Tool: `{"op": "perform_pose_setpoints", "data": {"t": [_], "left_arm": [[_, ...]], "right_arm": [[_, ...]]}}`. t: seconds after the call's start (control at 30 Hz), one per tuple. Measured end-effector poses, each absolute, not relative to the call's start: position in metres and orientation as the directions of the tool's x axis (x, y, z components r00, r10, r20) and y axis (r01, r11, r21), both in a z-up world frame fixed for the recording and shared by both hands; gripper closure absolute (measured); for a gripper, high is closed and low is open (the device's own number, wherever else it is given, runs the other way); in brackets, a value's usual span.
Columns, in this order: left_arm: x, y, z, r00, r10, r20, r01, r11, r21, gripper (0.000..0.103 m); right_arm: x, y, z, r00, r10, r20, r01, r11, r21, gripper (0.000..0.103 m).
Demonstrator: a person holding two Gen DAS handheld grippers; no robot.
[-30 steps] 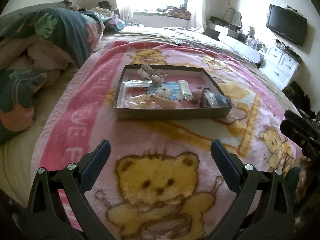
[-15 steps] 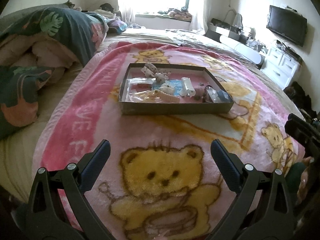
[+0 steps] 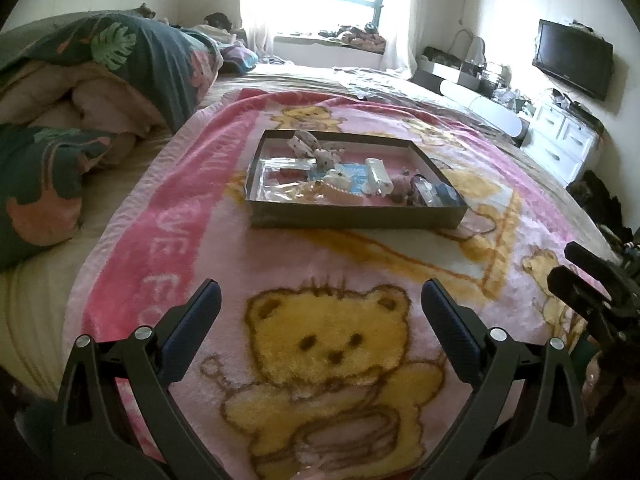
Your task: Organize jewelry
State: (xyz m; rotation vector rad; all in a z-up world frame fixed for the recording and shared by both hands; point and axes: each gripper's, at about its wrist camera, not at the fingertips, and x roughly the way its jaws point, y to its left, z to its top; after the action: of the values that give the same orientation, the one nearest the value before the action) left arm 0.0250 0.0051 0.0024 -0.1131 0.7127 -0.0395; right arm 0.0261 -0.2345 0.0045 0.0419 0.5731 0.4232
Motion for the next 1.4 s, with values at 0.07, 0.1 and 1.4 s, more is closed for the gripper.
{"op": "perform_pose_setpoints", "data": {"t": [0.07,0.1,1.4], "left_arm": [[0.0257,0.0049,0.0019,0.754,-0.073,-0.653,-0.003,0.993,-0.116,0.009],[0.0259,0.0053,0.0021,0.754,-0.073,-0.653,-0.005,0.993,-0.117,0.009],[0.0225,0.0075,-0.002,0.745,-0.056,-0.664,-0.016,0.995,-0.102,0.009]], "right_arm": [[0.0265,-0.2349,0.0042,0.76,0.393,-0.518,-0.371,0.916,0.15,0.004],[0.0268,-0.2355,0.0044,0.761,0.393,-0.517,-0.37,0.917,0.152,0.004],[0.025,-0.241,0.0037,0.761,0.393,-0.517,-0.373,0.916,0.147,0.004]]}}
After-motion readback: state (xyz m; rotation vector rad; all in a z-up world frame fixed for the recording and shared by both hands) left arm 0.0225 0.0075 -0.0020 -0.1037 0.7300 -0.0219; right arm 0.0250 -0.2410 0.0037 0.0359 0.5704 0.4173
